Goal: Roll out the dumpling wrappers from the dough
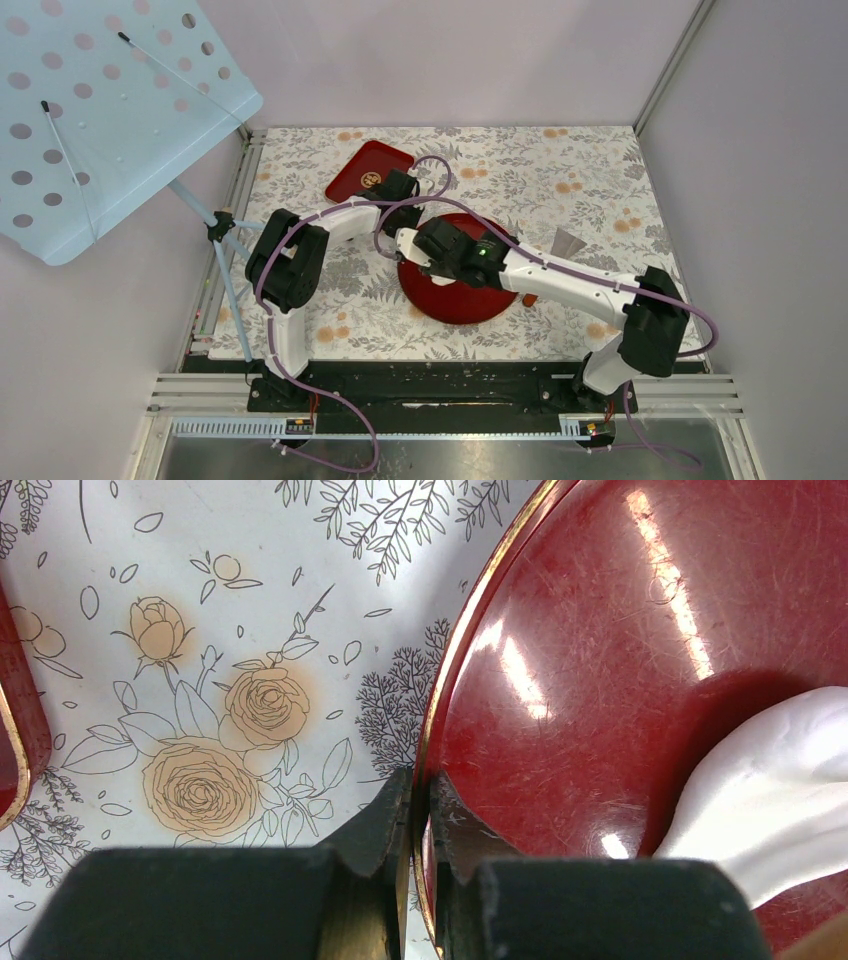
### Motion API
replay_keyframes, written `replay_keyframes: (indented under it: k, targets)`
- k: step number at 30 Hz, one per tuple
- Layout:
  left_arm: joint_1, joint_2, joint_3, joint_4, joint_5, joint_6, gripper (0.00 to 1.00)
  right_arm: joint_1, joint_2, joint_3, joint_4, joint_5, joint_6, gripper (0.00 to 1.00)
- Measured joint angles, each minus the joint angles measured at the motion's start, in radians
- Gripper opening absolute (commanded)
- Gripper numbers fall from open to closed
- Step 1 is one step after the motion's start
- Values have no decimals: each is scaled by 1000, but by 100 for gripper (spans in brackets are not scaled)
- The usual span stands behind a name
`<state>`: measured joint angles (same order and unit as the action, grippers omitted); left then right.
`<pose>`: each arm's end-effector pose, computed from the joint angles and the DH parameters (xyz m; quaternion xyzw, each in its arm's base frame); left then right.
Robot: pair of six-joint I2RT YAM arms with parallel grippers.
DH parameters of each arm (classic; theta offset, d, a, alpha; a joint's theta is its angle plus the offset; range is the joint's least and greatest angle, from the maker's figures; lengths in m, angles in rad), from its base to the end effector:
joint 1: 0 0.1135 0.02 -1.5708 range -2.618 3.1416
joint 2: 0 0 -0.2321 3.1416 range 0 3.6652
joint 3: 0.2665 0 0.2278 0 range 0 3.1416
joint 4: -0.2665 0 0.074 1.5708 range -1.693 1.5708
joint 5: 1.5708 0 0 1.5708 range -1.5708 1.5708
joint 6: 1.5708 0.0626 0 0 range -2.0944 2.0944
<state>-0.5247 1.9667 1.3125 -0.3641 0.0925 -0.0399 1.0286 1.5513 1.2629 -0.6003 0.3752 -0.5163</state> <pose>0.3363 -0.2014 0.1255 0.2429 0.9299 -0.1186 0.2493 0.1882 0.2679 0.2379 -0.6015 0.7066 -0.0868 0.3624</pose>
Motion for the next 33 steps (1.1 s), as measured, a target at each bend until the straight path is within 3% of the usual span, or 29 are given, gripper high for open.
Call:
replay_keyframes:
  k: [10,33]
  targets:
    - [0,0,0,3,0,1,0,18,109,-39,27,24,26,0]
    - [0,0,0,3,0,1,0,88,-19,-207,85,-3,16,0]
